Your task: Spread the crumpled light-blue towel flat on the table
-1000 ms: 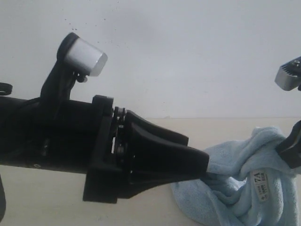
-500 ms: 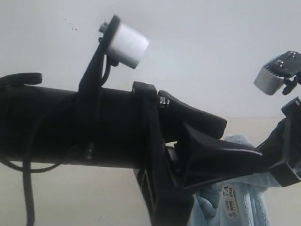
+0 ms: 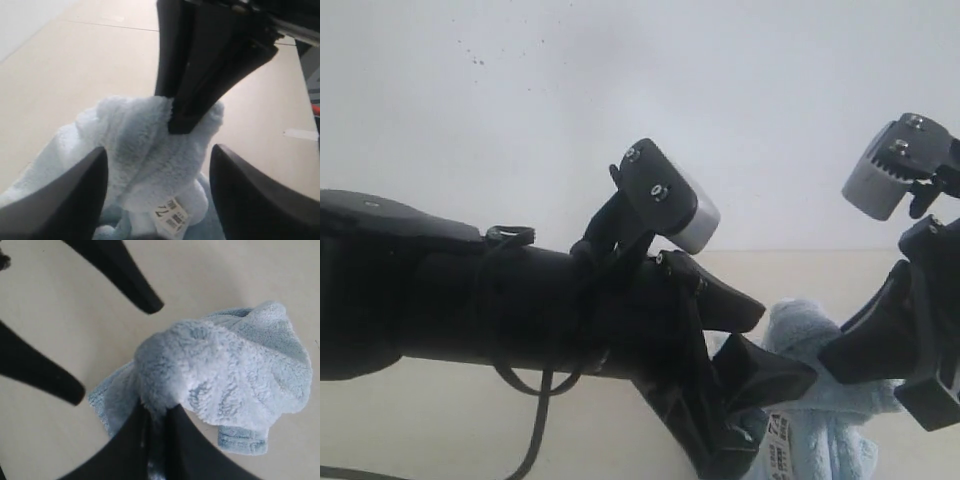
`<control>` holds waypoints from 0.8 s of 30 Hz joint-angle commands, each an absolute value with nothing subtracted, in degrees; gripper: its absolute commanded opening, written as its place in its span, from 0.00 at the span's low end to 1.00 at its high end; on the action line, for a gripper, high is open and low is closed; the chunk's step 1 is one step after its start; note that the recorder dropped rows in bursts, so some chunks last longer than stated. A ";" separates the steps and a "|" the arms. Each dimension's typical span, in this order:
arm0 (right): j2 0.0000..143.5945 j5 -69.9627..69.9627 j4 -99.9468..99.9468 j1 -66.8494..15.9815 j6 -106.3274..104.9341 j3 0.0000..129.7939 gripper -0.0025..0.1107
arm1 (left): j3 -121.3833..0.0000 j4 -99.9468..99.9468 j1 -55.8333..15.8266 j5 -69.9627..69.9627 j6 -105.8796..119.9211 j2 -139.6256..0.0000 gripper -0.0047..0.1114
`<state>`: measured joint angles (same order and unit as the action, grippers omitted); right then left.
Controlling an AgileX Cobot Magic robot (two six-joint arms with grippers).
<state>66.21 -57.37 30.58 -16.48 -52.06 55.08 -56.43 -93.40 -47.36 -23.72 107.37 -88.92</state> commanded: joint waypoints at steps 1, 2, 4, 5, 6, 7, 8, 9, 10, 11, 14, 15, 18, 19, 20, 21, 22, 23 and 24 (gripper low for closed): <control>65.84 -58.91 32.71 -16.58 -54.29 55.51 0.06 | -58.78 -93.53 -47.88 -19.94 108.58 -89.42 0.53; 65.84 -58.91 32.83 -16.58 -54.56 55.51 0.06 | -59.06 -93.53 -47.88 -19.94 108.76 -89.55 0.53; 65.84 -58.91 32.95 -16.58 -54.67 55.51 0.06 | -59.79 -93.53 -47.88 -20.72 108.92 -90.22 0.53; 65.84 -58.91 33.21 -16.58 -54.95 55.51 0.06 | -59.82 -93.53 -47.88 -20.86 108.92 -91.10 0.53; 65.84 -58.91 33.57 -16.58 -55.18 55.51 0.06 | -59.82 -93.53 -47.88 -21.19 108.92 -92.10 0.53; 65.84 -58.91 33.89 -16.58 -55.38 55.51 0.06 | -59.82 -93.53 -47.88 -22.10 108.92 -92.53 0.53; 65.84 -58.91 34.02 -16.58 -55.67 55.51 0.06 | -59.92 -93.53 -47.88 -23.85 108.92 -93.39 0.53; 65.84 -58.81 34.01 -16.58 -55.67 55.51 0.06 | -60.06 -93.53 -47.88 -24.84 108.92 -93.63 0.53; 65.84 -58.81 34.01 -16.58 -55.93 55.51 0.06 | -60.06 -94.02 -47.99 -25.45 108.92 -93.73 0.53; 65.84 -58.81 34.11 -16.58 -56.02 55.51 0.06 | -60.06 -94.00 -47.99 -25.35 108.92 -93.73 0.53; 65.84 -58.81 35.51 -16.58 -56.86 55.51 0.06 | -60.06 -94.00 -47.99 -25.06 108.92 -93.73 0.53; 65.84 -59.04 36.11 -16.58 -57.24 55.51 0.06 | -60.06 -94.00 -47.99 -25.06 108.92 -93.73 0.53; 65.84 -59.46 37.04 -16.58 -57.94 55.51 0.06 | -60.06 -96.02 -47.99 -25.06 108.92 -93.73 0.47; 65.84 -59.46 37.04 -16.58 -57.94 55.51 0.06 | -60.06 -96.85 -47.99 -25.06 109.29 -93.73 0.43; 65.84 -59.46 37.04 -16.58 -57.94 55.51 0.06 | -60.06 -97.19 -47.99 -25.06 109.40 -93.73 0.37; 65.84 -59.57 37.04 -16.58 -57.94 55.51 0.06 | -60.16 -97.19 -47.99 -25.17 109.40 -93.73 0.29; 65.84 -59.57 37.04 -16.58 -57.94 55.51 0.06 | -60.19 -97.19 -47.99 -25.17 109.64 -93.73 0.23; 65.84 -59.57 37.18 -16.58 -57.94 55.51 0.06 | -60.29 -97.19 -47.99 -25.54 110.14 -93.76 0.17; 65.84 -59.57 37.31 -16.58 -57.94 55.51 0.06 | -60.33 -97.19 -47.99 -26.09 110.71 -93.76 0.11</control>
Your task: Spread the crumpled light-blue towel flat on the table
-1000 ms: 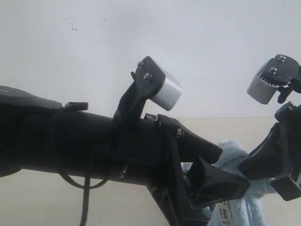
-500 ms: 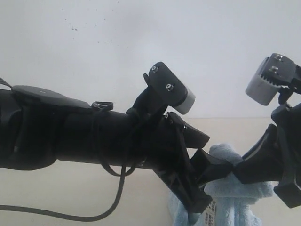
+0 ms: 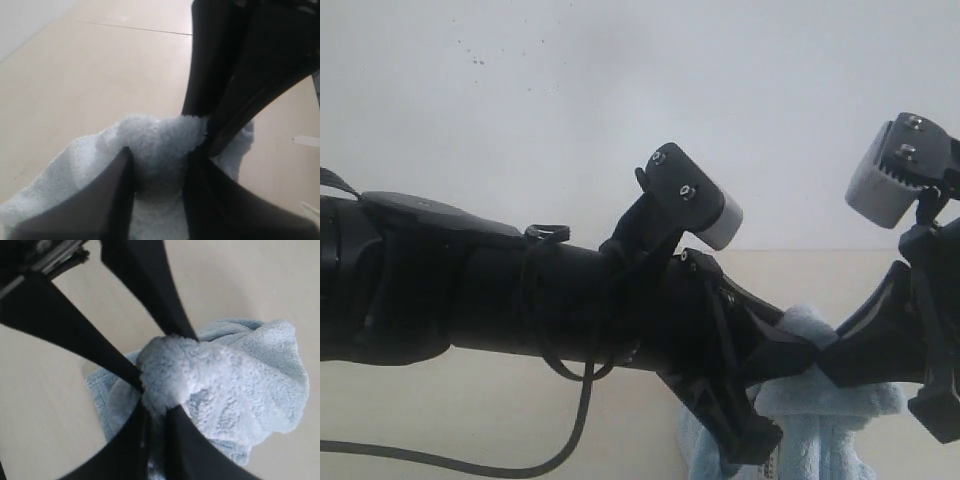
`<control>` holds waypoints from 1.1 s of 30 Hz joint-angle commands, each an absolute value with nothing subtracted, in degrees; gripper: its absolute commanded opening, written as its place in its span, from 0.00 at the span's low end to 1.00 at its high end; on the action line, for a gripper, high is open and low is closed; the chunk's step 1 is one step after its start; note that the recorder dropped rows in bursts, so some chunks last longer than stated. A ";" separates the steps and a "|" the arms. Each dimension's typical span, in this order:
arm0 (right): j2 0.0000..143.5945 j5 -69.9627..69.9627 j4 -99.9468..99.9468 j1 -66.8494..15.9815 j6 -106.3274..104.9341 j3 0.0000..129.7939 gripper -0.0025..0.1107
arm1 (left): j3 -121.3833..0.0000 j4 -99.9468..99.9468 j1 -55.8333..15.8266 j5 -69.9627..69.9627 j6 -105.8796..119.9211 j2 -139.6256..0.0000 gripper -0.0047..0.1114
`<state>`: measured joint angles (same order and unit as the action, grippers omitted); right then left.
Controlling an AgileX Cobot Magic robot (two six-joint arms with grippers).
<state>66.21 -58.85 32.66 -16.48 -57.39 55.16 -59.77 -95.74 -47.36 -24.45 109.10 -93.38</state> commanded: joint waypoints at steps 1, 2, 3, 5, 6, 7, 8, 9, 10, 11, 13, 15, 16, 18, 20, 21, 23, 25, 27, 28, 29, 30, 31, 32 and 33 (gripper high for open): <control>65.84 -59.57 37.64 -16.58 -57.94 55.51 0.06 | -60.33 -97.06 -47.99 -27.39 110.91 -93.76 0.08; 65.84 -59.57 37.78 -16.58 -58.08 55.51 0.06 | -60.33 -97.06 -47.99 -27.92 111.00 -93.76 0.08; 65.84 -59.57 37.76 -16.58 -58.24 55.51 0.06 | -60.33 -97.06 -47.99 -28.18 111.00 -93.76 0.08; 65.84 -59.57 38.03 -16.58 -58.23 55.51 0.06 | -60.33 -97.06 -47.99 -28.08 111.00 -93.76 0.08; 65.84 -59.42 38.14 -16.58 -58.23 55.51 0.06 | -60.33 -97.06 -47.99 -27.46 111.00 -93.76 0.08; 65.84 -59.42 38.14 -16.58 -58.23 55.51 0.06 | -60.33 -97.06 -47.99 -26.38 111.00 -93.45 0.08; 65.84 -59.42 38.14 -16.58 -58.23 55.51 0.06 | -60.36 -97.06 -47.99 -25.04 111.00 -93.09 0.08; 65.84 -59.42 38.14 -16.58 -58.23 55.51 0.06 | -60.45 -97.06 -47.99 -23.59 111.00 -92.54 0.08; 65.84 -59.42 38.14 -16.58 -58.23 55.51 0.06 | -60.45 -97.06 -47.99 -22.04 111.00 -91.98 0.08; 65.84 -59.30 38.13 -16.58 -58.23 55.51 0.06 | -60.45 -97.06 -47.99 -19.83 111.00 -91.16 0.08; 65.84 -58.50 38.13 -16.58 -58.23 55.51 0.06 | -60.45 -96.97 -47.99 -15.83 111.00 -89.57 0.08; 65.84 -57.73 37.84 -16.58 -57.44 55.51 0.14 | -60.45 -96.97 -47.99 -13.18 111.00 -87.75 0.08; 65.84 -57.49 37.55 -16.58 -56.85 55.51 0.19 | -60.45 -96.97 -47.99 -12.78 111.00 -87.00 0.08; 65.84 -56.43 36.46 -16.58 -55.27 55.51 0.36 | -60.45 -96.80 -47.99 -12.64 111.00 -85.70 0.08; 65.84 -56.12 35.41 -16.58 -53.87 55.51 0.48 | -60.45 -96.80 -47.99 -12.64 111.00 -84.83 0.08; 65.84 -56.03 35.07 -16.58 -53.18 55.51 0.51 | -60.45 -96.80 -47.99 -12.64 110.84 -84.56 0.08; 65.84 -56.03 34.94 -16.58 -52.83 55.51 0.51 | -60.45 -96.80 -47.99 -12.64 110.66 -84.34 0.08; 65.84 -56.50 34.94 -16.58 -52.30 55.51 0.50 | -60.45 -96.80 -47.99 -12.64 110.40 -84.24 0.08; 65.84 -58.14 34.94 -16.58 -51.82 55.51 0.50 | -60.45 -96.80 -47.99 -12.64 110.22 -84.24 0.08; 65.84 -58.75 34.54 -16.58 -51.82 55.51 0.50 | -60.45 -96.80 -47.99 -12.64 110.22 -84.24 0.08; 65.84 -59.04 34.23 -16.58 -51.55 55.51 0.50 | -60.45 -96.80 -47.99 -12.64 110.22 -84.24 0.08; 65.84 -59.33 33.80 -16.58 -51.27 55.51 0.50 | -60.45 -96.80 -47.99 -12.53 110.22 -84.24 0.08; 65.84 -59.33 33.31 -16.58 -50.74 55.51 0.50 | -60.45 -96.80 -47.99 -12.02 110.22 -84.09 0.08; 65.84 -59.21 32.62 -16.58 -50.00 55.51 0.50 | -60.45 -96.80 -47.99 -10.96 110.22 -83.96 0.08; 65.84 -58.57 31.33 -16.58 -48.64 55.51 0.50 | -60.45 -96.69 -47.99 -9.22 110.51 -83.67 0.08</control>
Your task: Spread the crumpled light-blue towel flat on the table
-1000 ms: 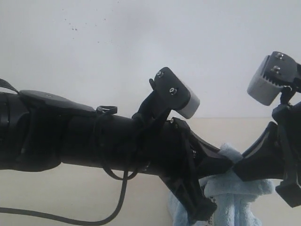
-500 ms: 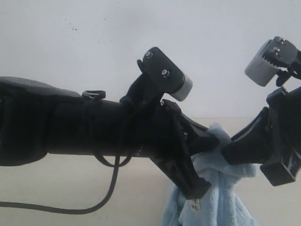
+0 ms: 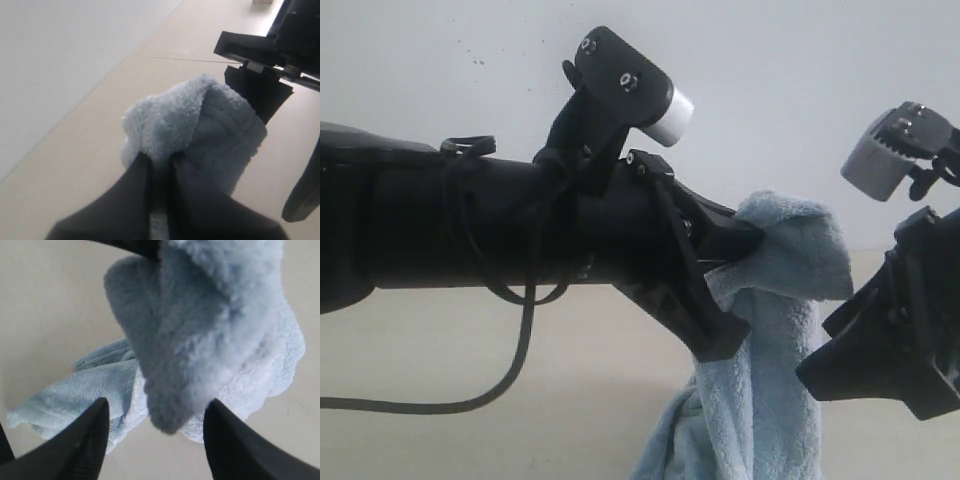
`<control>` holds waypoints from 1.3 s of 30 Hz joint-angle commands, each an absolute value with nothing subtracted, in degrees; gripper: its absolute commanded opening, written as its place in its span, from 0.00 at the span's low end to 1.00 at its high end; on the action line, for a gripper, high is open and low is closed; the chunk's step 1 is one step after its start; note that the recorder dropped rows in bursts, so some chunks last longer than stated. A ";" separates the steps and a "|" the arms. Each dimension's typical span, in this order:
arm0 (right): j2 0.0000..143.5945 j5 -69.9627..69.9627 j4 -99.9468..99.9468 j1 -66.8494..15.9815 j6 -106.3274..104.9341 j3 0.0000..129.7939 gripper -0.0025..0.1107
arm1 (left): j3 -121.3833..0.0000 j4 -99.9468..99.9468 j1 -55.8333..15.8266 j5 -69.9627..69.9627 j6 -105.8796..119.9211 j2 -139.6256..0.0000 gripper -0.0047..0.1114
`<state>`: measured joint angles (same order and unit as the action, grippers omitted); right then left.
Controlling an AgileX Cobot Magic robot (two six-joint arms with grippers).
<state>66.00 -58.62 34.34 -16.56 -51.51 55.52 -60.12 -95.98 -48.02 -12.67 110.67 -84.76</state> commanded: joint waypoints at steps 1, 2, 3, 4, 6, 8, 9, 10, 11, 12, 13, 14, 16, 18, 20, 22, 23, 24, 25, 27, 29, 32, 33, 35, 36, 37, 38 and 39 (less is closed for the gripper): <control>65.84 -57.56 29.44 -16.58 -46.54 55.51 0.50 | -60.45 -96.26 -47.99 -6.61 111.10 -83.06 0.08; 65.84 -56.53 26.91 -16.58 -44.37 55.51 0.50 | -60.45 -96.19 -47.99 -3.36 111.83 -82.50 0.08; 65.84 -55.32 23.99 -16.58 -41.33 55.51 0.50 | -60.45 -96.19 -47.99 -0.67 112.46 -81.98 0.08; 65.84 -54.36 21.29 -16.58 -38.38 55.39 0.50 | -60.45 -96.19 -47.85 2.68 113.29 -81.38 0.08; 65.84 -54.77 18.80 -16.58 -35.05 55.39 0.50 | -60.45 -96.19 -47.74 8.70 114.52 -80.05 0.08; 65.84 -55.89 19.33 -16.58 -35.17 55.04 0.50 | -60.45 -96.19 -47.00 13.32 115.14 -78.59 0.08; 65.84 -55.89 20.49 -16.58 -35.58 54.61 0.50 | -60.45 -96.19 -46.49 15.39 115.14 -77.94 0.08; 65.84 -55.67 21.68 -16.58 -35.81 54.12 0.50 | -60.45 -96.19 -45.92 17.23 115.14 -77.30 0.08; 65.84 -55.37 22.96 -16.58 -36.42 53.60 0.50 | -60.45 -96.19 -45.20 19.14 115.14 -76.61 0.08; 65.84 -54.97 24.39 -16.58 -37.55 52.87 0.50 | -60.45 -96.19 -44.39 21.02 115.14 -75.96 0.08; 65.84 -54.55 25.66 -16.58 -38.57 52.05 0.50 | -60.45 -96.35 -43.75 22.53 115.14 -75.43 0.08; 65.84 -54.17 26.51 -16.58 -39.39 51.35 0.50 | -60.45 -96.36 -42.86 24.52 115.14 -74.82 0.08; 66.13 -53.34 28.37 -16.58 -40.96 49.63 0.50 | -60.45 -96.87 -41.09 27.81 115.55 -73.72 0.08; 66.71 -52.96 29.37 -16.58 -41.51 48.58 0.50 | -60.45 -98.28 -38.99 30.59 116.71 -72.76 0.08; 68.03 -52.82 30.47 -16.58 -42.15 47.99 0.50 | -60.45 -99.95 -37.08 32.15 118.35 -72.15 0.08; 69.83 -52.55 32.51 -16.58 -43.85 47.99 0.50 | -60.28 -99.95 -35.62 31.93 120.56 -71.69 0.08; 70.80 -52.06 34.00 -16.58 -45.18 47.99 0.50 | -60.14 -99.95 -35.17 31.93 120.69 -71.47 0.08; 71.93 -51.82 35.23 -16.58 -46.43 47.99 0.50 | -60.08 -99.95 -35.01 31.93 120.79 -71.47 0.08; 73.21 -51.66 36.87 -16.58 -47.80 47.99 0.50 | -60.08 -99.95 -34.87 32.14 120.95 -71.47 0.08; 75.90 -51.78 39.62 -16.58 -50.32 47.99 0.50 | -60.08 -99.95 -34.44 32.09 120.95 -71.47 0.08; 79.12 -51.86 41.81 -16.68 -52.58 47.99 0.50 | -60.08 -99.95 -34.44 32.09 120.95 -71.47 0.08; 83.65 -52.32 43.74 -18.66 -55.30 47.99 0.50 | -60.08 -99.95 -34.45 31.44 120.95 -71.47 0.08; 85.19 -52.52 43.99 -19.84 -56.39 47.99 0.50 | -60.08 -99.95 -34.45 31.44 120.95 -71.47 0.08; 88.11 -51.36 43.99 -23.70 -56.76 47.99 0.50 | -60.08 -99.95 -34.45 31.44 120.95 -71.47 0.08; 89.19 -50.42 43.99 -25.28 -56.76 47.99 0.50 | -60.08 -99.95 -34.45 31.44 120.95 -71.47 0.08; 90.71 -49.22 43.99 -27.66 -56.76 47.99 0.50 | -60.08 -99.95 -34.45 31.44 120.95 -71.47 0.08; 91.67 -48.80 43.99 -29.20 -56.76 47.99 0.50 | -60.08 -99.95 -34.45 31.44 120.95 -71.47 0.08; 92.57 -48.68 43.99 -31.00 -56.76 47.99 0.50 | -60.08 -99.95 -34.45 31.44 120.95 -71.47 0.08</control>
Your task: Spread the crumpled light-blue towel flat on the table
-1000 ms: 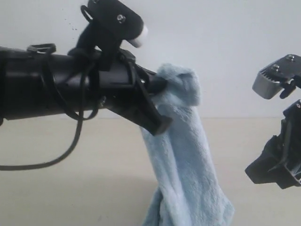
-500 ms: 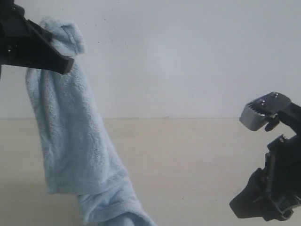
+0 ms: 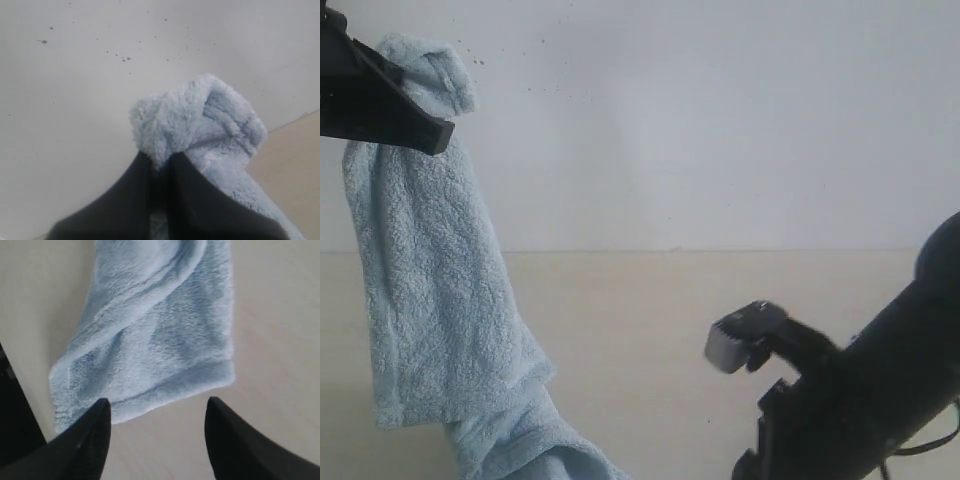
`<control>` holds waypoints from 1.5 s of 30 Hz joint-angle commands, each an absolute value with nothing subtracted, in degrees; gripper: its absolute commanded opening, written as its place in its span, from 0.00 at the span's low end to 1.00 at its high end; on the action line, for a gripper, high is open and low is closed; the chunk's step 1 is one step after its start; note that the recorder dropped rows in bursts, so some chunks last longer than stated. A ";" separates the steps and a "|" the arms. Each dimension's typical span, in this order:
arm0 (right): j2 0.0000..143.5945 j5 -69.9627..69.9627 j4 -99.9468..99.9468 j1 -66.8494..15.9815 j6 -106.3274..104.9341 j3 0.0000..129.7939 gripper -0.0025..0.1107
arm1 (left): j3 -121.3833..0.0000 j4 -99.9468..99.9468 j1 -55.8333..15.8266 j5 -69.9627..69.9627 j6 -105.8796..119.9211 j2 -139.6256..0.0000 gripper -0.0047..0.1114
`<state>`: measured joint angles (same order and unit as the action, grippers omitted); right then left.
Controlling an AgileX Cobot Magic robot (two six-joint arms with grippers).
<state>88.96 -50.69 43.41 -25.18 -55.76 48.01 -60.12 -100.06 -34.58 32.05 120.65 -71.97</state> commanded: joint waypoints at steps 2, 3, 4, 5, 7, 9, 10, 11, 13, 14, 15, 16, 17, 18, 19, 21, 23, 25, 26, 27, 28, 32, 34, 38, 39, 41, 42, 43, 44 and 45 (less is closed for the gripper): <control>94.17 -48.49 43.99 -34.06 -56.49 47.99 0.50 | -60.08 -99.95 -34.45 31.44 120.95 -71.47 0.08; 94.66 -48.22 43.99 -35.17 -56.11 47.99 0.50 | -60.08 -99.95 -34.45 31.44 120.95 -71.47 0.08; 94.77 -47.17 44.13 -36.72 -55.87 47.99 0.50 | -59.83 -99.95 -34.45 31.15 120.95 -71.47 0.08; 94.88 -46.54 44.67 -37.66 -55.87 47.99 0.50 | -59.55 -99.95 -34.45 30.89 120.95 -71.47 0.08; 95.00 -45.27 46.42 -39.70 -56.09 47.99 0.50 | -58.82 -99.95 -34.45 29.89 120.95 -71.47 0.08; 95.13 -43.89 46.68 -41.37 -56.09 47.99 0.50 | -58.10 -99.95 -34.45 28.90 120.95 -71.58 0.08; 95.41 -43.08 46.81 -41.97 -56.09 47.99 0.50 | -57.96 -99.95 -34.45 28.47 120.95 -71.71 0.08; 95.53 -42.25 47.34 -42.54 -56.09 47.99 0.50 | -57.79 -99.95 -34.45 28.46 120.95 -71.71 0.08; 96.07 -40.08 47.62 -43.35 -56.09 47.99 0.50 | -57.79 -99.95 -34.45 28.46 120.95 -71.71 0.08; 96.34 -39.14 47.62 -43.35 -56.09 47.99 0.50 | -57.79 -99.95 -34.45 28.46 120.95 -71.71 0.08; 96.59 -38.28 47.74 -43.35 -56.09 47.99 0.50 | -57.81 -99.95 -34.45 28.69 120.95 -71.71 0.08; 96.71 -37.27 47.75 -43.35 -56.09 47.99 0.50 | -57.81 -99.95 -34.45 28.80 120.95 -71.71 0.08; 96.71 -36.72 47.75 -43.35 -56.20 47.99 0.50 | -57.81 -99.95 -34.45 28.94 120.95 -71.71 0.08; 96.71 -36.29 48.19 -43.35 -56.59 47.99 0.50 | -57.81 -99.95 -34.45 28.94 120.95 -71.71 0.08; 96.71 -36.18 49.16 -43.35 -57.44 47.99 0.50 | -57.81 -99.95 -34.45 28.94 120.95 -71.71 0.08; 96.71 -36.18 50.83 -43.35 -58.60 47.99 0.50 | -57.81 -99.95 -34.45 28.94 120.95 -71.71 0.08; 96.71 -35.99 52.05 -43.35 -59.14 47.99 0.50 | -57.81 -99.95 -34.45 28.94 120.95 -71.71 0.08; 96.71 -34.98 52.52 -43.35 -59.28 47.99 0.50 | -57.81 -99.95 -34.45 28.94 120.95 -71.71 0.08; 96.71 -34.72 52.81 -43.35 -59.41 47.99 0.50 | -57.81 -99.95 -34.45 28.94 120.95 -71.71 0.08; 96.71 -34.72 53.45 -43.35 -59.98 47.99 0.50 | -57.81 -99.95 -34.45 28.94 120.95 -71.71 0.08; 96.71 -34.72 53.83 -43.35 -60.13 47.99 0.50 | -57.81 -99.95 -34.45 28.94 120.95 -71.71 0.08; 97.31 -34.49 55.84 -43.35 -60.13 47.99 0.50 | -57.81 -99.95 -34.45 28.94 120.95 -71.71 0.08; 98.42 -34.49 57.94 -43.35 -60.56 47.99 0.50 | -57.81 -99.95 -34.45 28.94 120.95 -71.71 0.08; 100.17 -36.40 63.42 -43.35 -60.56 47.99 0.49 | -57.81 -99.95 -34.45 28.94 120.95 -71.71 0.08; 100.43 -36.98 64.06 -43.35 -60.10 47.99 0.49 | -57.81 -99.95 -34.45 28.94 120.95 -71.71 0.08; 100.52 -38.57 64.75 -43.35 -58.74 47.99 0.49 | -57.81 -99.95 -34.45 28.94 120.95 -71.71 0.08; 100.52 -39.56 64.75 -43.35 -58.33 47.99 0.49 | -57.81 -99.95 -34.45 28.94 120.95 -71.71 0.08; 100.52 -40.30 64.75 -43.35 -58.34 47.99 0.48 | -57.81 -99.95 -34.45 28.94 120.95 -71.71 0.08; 100.52 -40.56 64.62 -43.35 -58.01 47.99 0.46 | -57.81 -99.95 -34.45 28.94 120.95 -71.71 0.08; 100.52 -40.83 64.05 -43.35 -57.90 47.99 0.43 | -57.81 -99.95 -34.45 28.94 120.95 -71.71 0.08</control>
